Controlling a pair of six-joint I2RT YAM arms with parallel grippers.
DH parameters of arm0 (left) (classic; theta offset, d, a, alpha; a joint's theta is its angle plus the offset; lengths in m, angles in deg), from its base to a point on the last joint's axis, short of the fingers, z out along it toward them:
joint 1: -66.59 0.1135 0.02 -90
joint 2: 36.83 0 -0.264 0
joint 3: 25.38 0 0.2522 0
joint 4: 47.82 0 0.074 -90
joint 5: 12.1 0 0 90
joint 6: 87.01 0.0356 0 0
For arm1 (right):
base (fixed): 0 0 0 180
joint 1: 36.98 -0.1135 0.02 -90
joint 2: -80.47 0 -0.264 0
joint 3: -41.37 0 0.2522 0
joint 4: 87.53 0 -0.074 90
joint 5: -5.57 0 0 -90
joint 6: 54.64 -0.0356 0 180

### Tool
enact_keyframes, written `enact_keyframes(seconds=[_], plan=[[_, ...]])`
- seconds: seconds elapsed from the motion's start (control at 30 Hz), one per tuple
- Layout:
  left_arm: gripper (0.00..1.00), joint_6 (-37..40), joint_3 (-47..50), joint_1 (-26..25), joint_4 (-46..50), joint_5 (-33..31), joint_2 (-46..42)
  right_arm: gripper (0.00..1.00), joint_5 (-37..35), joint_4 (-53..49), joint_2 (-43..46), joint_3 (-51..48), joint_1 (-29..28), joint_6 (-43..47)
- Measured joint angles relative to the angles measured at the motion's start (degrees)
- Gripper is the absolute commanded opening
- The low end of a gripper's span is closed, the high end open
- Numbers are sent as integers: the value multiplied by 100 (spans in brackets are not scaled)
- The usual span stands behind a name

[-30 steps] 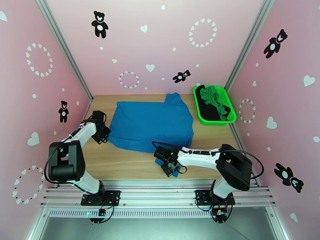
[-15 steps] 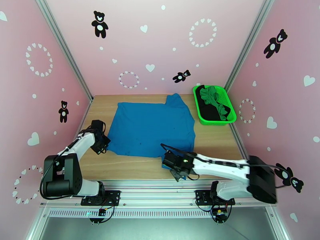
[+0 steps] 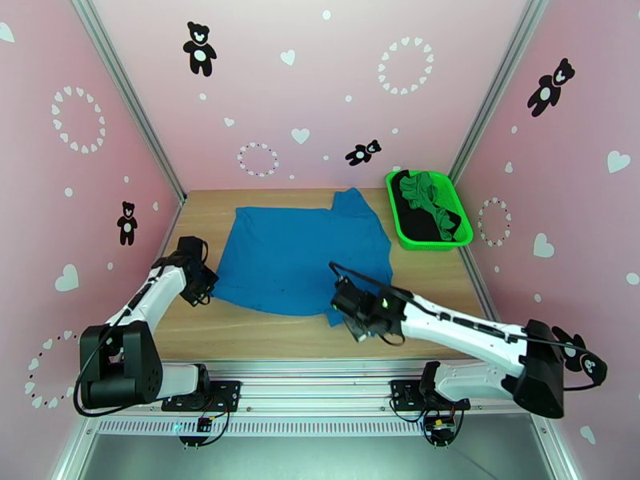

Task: Fold and stack the mixed laundry pile

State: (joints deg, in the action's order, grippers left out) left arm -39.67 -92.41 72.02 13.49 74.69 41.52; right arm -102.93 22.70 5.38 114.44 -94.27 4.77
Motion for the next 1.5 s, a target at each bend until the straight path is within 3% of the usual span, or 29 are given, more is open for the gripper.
enact_keyframes(seconds=[0.37,0.73,0.8,0.83,0.93,1.0,1.07,1.13,1.3,1.4,1.5], plan=[[0,2,-1311,2,101,144,1316,0,-535,-90,-1620,2057,1644,2122],[0,50,-2374,0,107,363,2686,0,-584,402,-3329,3390,2503,3425],[11,66,-2518,0,114,411,2872,0,-573,514,-3536,3497,2581,3563],[23,85,-2579,0,114,428,2951,0,-562,562,-3639,3547,2621,3617],[74,107,-2715,0,111,446,3097,2,-544,699,-3873,3665,2715,3722],[87,107,-2782,0,114,452,3134,28,-538,750,-3987,3748,2778,3707],[92,101,-2855,0,131,455,3156,43,-575,822,-4072,3840,2839,3672],[93,105,-2964,0,155,452,3174,52,-660,898,-4127,3930,2922,3510],[89,111,-3121,-20,164,442,3167,55,-837,1003,-4131,3989,3121,2938],[73,188,-3073,-57,267,393,3051,54,-813,1086,-4037,3814,3189,2474],[47,278,-2785,-125,315,382,2638,46,-560,1200,-3582,3101,3174,1952]])
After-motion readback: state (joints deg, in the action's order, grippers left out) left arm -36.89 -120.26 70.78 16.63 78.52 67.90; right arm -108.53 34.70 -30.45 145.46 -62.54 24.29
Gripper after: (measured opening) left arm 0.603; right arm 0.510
